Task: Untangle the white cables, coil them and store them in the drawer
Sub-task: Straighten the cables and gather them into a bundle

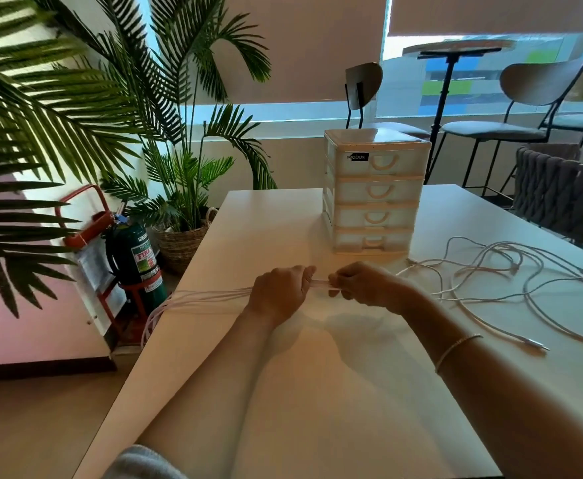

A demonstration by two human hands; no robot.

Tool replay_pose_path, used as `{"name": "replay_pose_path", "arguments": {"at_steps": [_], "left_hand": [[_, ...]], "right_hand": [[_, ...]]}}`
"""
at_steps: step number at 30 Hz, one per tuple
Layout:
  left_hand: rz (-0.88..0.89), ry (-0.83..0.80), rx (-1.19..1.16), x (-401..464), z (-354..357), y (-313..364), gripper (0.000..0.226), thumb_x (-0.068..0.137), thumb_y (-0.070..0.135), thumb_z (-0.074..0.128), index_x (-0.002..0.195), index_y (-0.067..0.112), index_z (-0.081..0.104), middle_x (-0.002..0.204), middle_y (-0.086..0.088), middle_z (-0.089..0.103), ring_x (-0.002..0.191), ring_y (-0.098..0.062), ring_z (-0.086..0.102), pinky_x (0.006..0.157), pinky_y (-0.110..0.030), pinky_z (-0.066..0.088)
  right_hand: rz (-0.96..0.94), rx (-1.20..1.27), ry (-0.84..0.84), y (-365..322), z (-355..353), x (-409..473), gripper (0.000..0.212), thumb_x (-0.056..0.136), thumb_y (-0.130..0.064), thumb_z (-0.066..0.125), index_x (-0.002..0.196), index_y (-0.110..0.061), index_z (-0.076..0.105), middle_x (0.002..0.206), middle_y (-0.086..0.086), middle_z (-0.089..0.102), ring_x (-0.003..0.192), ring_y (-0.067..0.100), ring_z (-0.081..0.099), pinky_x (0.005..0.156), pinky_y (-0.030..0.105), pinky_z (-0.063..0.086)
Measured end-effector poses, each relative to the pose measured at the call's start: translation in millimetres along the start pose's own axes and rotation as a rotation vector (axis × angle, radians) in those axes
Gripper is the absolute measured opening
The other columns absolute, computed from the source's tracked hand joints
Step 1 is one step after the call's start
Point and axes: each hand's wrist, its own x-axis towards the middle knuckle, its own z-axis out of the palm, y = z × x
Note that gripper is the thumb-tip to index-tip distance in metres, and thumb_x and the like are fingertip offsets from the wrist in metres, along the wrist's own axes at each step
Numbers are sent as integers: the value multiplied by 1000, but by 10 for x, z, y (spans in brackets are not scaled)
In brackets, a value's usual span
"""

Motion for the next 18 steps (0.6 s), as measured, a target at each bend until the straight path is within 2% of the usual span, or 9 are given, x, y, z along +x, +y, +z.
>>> {"name": "replay_pose_path", "arguments": {"at_steps": [4,7,10,13,15,18], "left_hand": [[72,-82,50,-49,-8,-24,45,100,40,24,120,14,55,112,-13,64,103,-34,59,82,-36,44],[15,-119,84,-49,0,-79,44,100,39,24,123,15,54,115,-14,63,107,-34,58,86,-37,43],[7,-150,91,-82,12,-45,44,100,40,25,122,15,54,118,-14,62,109,-35,57,87,-37,42],[57,-163,58,-97,-30,8,45,100,40,25,116,10,55,116,-16,62,107,-35,56,84,-37,42],[107,-196,0,-133,-53,38,45,100,39,27,110,6,56,114,-18,62,106,-36,56,83,-37,42],[108,-203,-109,-188,-63,-20,42,100,39,30,108,9,58,113,-16,63,105,-34,57,82,-36,42]], "right_hand": [[-54,-97,67,-22,-20,-2,30,96,-26,45,77,-13,64,65,-3,47,57,8,40,54,21,31],[-130,-251,5,-48,156,-98,29,97,-25,42,96,-9,66,68,-11,46,60,3,40,54,16,32],[-142,-312,-54,6,181,-161,28,97,-24,43,98,-9,66,69,-14,46,61,1,40,55,13,31],[-115,-297,13,29,38,-128,28,97,-24,43,100,-8,65,72,-12,49,63,1,42,57,13,33],[-134,-321,67,28,-20,-96,28,97,-23,43,104,-7,65,81,-9,54,69,3,46,59,9,34],[-169,-342,74,16,15,-83,28,97,-20,43,107,-7,65,95,-2,60,85,8,49,67,16,38]]}}
